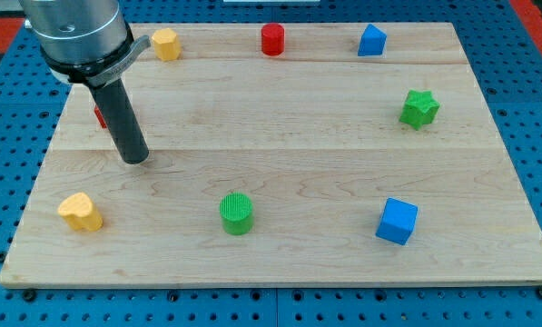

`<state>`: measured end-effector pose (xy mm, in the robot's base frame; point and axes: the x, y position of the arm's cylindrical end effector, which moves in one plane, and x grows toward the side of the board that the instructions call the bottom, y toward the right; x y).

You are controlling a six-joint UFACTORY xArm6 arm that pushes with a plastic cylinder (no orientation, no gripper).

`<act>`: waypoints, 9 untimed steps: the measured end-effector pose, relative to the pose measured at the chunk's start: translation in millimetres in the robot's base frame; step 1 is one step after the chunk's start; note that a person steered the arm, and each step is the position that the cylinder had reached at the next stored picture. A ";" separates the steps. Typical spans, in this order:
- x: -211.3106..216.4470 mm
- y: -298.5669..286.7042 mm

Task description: Adjust the green star in between the blue blocks

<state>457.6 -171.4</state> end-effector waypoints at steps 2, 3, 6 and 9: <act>-13.6 4.3; -26.6 10.9; -43.0 100.8; -32.8 390.0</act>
<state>424.8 218.5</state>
